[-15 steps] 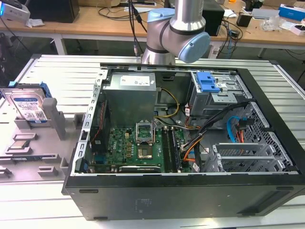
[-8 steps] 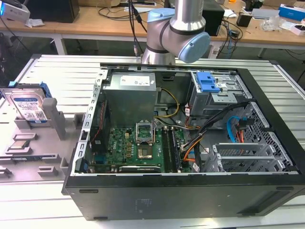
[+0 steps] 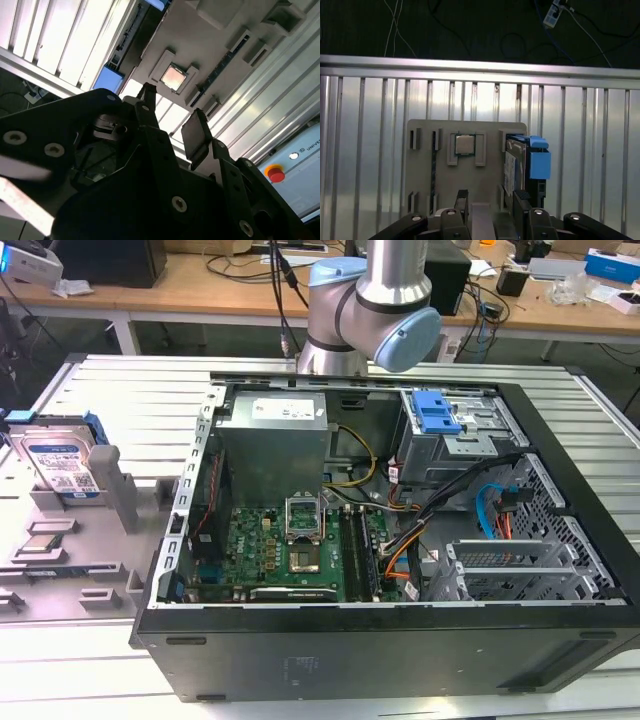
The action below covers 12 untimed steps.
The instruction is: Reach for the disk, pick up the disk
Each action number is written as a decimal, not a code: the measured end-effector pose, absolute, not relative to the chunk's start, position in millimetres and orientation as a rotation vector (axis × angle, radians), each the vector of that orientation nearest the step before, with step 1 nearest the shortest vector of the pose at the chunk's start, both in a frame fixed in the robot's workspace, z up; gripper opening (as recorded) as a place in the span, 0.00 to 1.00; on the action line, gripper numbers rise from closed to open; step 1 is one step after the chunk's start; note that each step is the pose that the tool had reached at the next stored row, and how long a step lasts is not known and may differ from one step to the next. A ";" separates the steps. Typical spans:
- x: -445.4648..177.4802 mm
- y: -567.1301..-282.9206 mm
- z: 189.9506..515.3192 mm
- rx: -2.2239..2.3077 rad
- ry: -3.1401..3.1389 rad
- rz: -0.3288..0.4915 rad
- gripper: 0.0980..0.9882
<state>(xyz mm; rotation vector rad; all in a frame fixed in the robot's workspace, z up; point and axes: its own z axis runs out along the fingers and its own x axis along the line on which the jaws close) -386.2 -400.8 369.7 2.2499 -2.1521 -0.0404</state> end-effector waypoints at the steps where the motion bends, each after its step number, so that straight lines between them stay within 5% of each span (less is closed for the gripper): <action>1: -386.2 -400.8 369.7 2.250 -2.152 -0.041 0.43; 12: -386.2 -376.4 369.7 2.250 -2.152 -0.040 0.43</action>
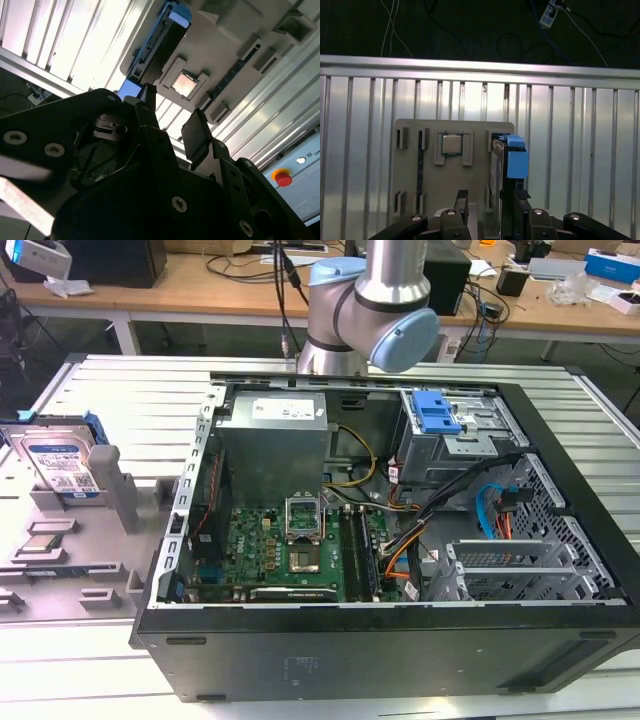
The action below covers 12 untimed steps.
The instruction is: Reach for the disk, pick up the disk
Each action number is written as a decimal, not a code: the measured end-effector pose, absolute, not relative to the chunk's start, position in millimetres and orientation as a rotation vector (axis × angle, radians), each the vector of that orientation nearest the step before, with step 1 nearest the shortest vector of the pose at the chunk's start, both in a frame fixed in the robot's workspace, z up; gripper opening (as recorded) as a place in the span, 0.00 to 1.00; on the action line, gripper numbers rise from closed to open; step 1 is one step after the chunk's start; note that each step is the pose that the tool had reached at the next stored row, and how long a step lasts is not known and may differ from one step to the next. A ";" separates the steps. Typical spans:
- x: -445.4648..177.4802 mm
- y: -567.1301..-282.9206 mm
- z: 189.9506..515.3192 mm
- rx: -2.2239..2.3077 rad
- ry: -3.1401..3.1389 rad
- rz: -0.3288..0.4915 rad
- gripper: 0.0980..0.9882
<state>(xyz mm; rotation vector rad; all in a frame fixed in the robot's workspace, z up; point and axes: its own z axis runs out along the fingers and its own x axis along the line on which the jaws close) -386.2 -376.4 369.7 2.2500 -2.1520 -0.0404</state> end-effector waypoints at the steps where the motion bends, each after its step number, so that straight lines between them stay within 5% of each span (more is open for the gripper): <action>1: -386.2 -374.7 369.7 2.250 -2.152 -0.040 0.43; 12: -386.2 -358.7 366.5 2.250 -2.152 -0.040 0.43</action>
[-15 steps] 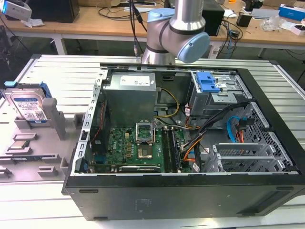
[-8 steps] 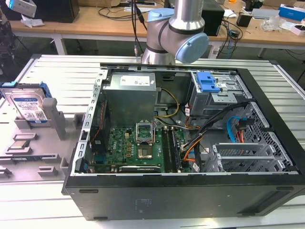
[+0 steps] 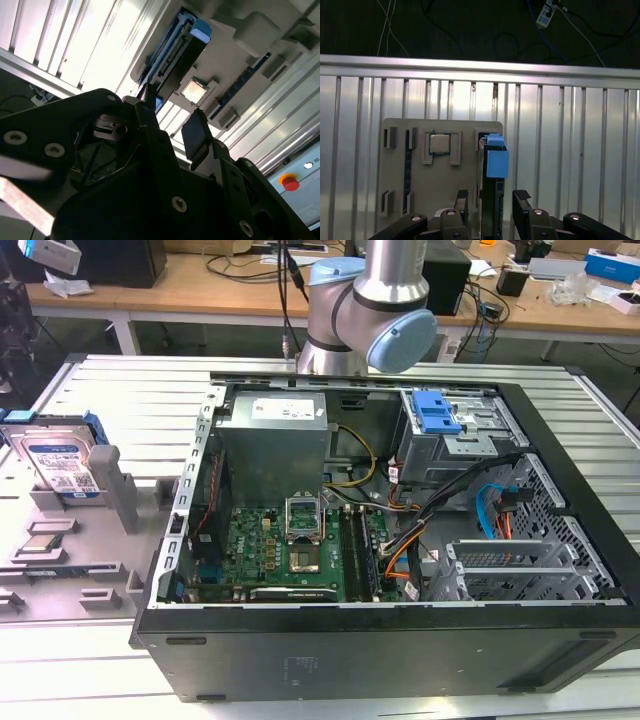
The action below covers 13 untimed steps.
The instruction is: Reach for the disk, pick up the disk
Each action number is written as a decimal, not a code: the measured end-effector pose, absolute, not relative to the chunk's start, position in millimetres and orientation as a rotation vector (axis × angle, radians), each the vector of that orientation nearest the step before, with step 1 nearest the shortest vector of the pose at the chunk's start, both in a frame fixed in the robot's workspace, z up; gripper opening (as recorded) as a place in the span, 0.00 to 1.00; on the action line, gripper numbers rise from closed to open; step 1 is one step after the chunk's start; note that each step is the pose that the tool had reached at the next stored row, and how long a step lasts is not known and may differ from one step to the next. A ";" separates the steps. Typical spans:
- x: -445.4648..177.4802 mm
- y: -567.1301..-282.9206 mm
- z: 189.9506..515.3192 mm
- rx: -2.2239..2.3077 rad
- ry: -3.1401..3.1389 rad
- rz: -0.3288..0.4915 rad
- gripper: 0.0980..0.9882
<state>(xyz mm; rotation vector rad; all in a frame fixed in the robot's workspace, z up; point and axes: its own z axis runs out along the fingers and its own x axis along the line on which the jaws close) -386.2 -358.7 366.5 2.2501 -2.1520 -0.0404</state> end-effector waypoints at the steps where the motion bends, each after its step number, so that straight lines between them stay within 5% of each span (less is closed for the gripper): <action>1: -386.2 -358.6 364.1 2.250 -2.152 -0.040 0.43; 13: -386.6 -358.7 357.9 2.250 -2.152 -0.040 0.43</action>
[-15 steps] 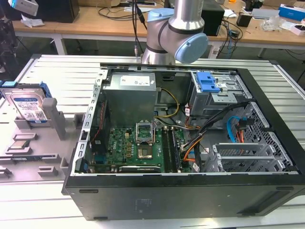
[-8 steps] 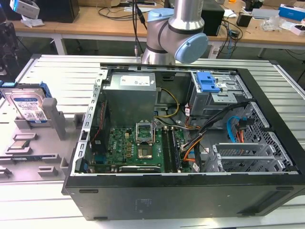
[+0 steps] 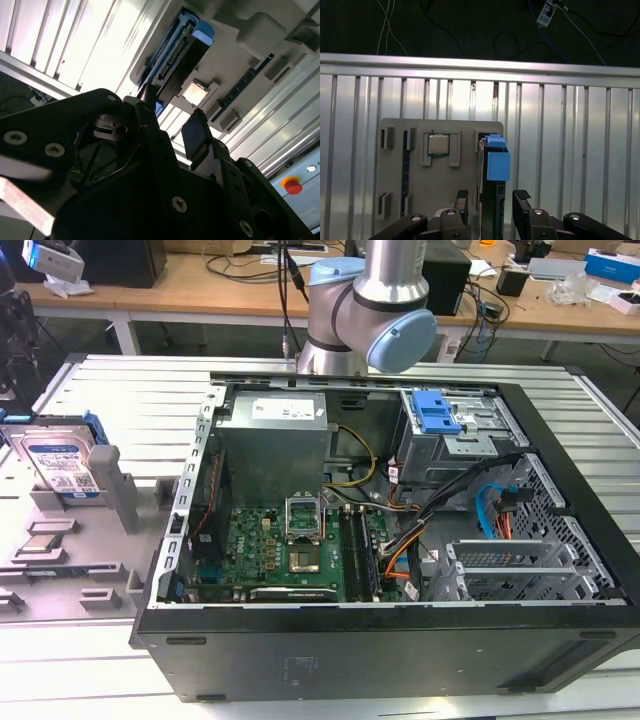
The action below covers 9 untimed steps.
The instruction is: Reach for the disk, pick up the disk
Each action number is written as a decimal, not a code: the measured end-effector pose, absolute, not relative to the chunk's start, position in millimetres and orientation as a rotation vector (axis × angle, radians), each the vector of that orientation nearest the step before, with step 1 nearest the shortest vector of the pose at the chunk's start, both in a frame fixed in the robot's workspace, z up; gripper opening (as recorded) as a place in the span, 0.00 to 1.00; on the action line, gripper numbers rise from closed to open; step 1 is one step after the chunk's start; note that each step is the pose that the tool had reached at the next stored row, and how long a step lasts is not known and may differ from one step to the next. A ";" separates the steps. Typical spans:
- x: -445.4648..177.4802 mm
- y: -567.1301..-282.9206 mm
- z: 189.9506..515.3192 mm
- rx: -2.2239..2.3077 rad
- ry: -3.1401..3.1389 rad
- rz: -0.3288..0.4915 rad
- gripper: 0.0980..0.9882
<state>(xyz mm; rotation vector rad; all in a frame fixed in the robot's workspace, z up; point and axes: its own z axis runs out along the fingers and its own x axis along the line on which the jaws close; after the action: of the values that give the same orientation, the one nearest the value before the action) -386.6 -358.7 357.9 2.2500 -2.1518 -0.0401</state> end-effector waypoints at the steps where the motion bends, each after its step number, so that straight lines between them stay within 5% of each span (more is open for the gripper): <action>1: -386.6 -358.7 357.5 2.250 -2.152 -0.040 0.43; 9: -387.0 -358.7 351.1 2.250 -2.152 -0.040 0.43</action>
<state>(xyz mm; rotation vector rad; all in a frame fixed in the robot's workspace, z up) -387.0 -358.7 351.1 2.2499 -2.1518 -0.0401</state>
